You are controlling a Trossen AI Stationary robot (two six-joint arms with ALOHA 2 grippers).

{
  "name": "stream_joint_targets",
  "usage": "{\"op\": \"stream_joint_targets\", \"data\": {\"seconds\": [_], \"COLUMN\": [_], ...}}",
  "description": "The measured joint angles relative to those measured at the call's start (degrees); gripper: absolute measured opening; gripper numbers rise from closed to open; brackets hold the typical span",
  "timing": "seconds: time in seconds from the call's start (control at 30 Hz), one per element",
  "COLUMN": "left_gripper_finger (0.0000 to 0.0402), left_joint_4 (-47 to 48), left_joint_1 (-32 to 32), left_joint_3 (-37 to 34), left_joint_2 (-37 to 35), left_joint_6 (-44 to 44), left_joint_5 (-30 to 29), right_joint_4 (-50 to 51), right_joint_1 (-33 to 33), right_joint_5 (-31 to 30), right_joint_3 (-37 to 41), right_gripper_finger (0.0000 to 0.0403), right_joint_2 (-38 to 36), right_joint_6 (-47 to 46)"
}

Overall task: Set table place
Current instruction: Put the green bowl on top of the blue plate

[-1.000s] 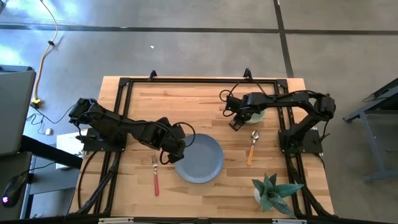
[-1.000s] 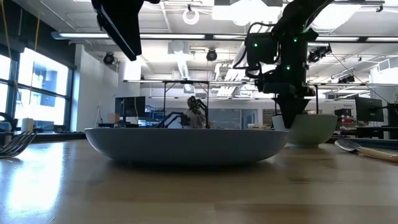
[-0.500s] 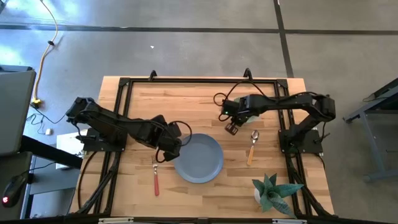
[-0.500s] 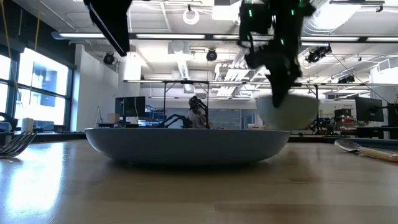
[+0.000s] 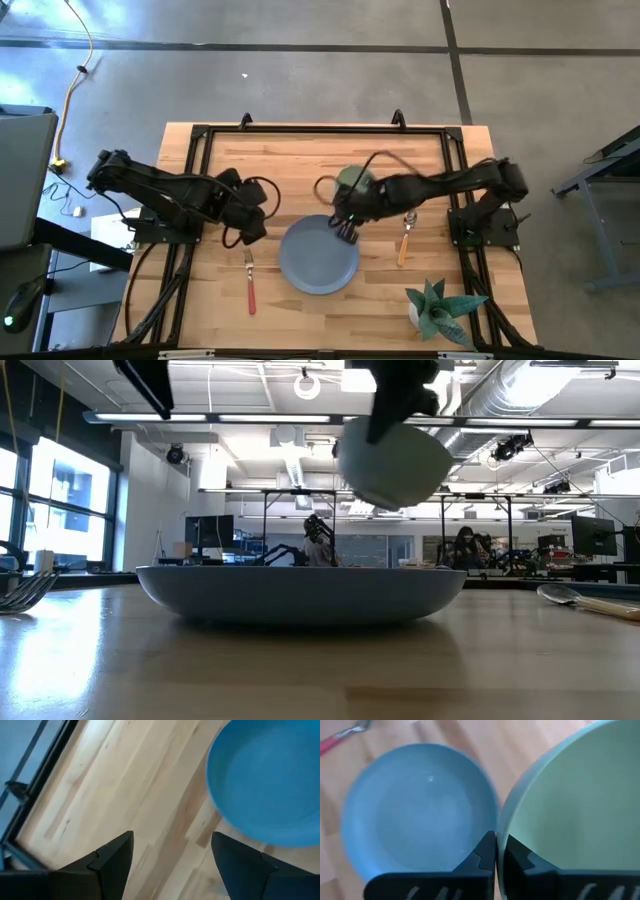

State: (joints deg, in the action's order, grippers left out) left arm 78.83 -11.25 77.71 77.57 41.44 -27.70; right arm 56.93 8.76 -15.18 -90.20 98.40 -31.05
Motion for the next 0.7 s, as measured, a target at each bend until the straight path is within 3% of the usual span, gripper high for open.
{"op": "stream_joint_targets", "data": {"seconds": [0.4,0.7], "left_gripper_finger": [0.0255,0.0255], "left_joint_4": [4.57,5.54], "left_joint_1": [-0.02,-0.02], "left_joint_3": [-0.02,-0.02], "left_joint_2": [-3.75,-6.55], "left_joint_6": [-0.52,-0.66], "left_joint_5": [1.29,1.75], "right_joint_4": [4.06,8.16], "right_joint_1": [7.07,10.33], "right_joint_5": [8.52,12.28], "right_joint_3": [-24.56,-35.87], "right_gripper_finger": [0.0,0.0], "right_joint_2": [26.33,37.05], "right_joint_6": [4.38,5.18]}}
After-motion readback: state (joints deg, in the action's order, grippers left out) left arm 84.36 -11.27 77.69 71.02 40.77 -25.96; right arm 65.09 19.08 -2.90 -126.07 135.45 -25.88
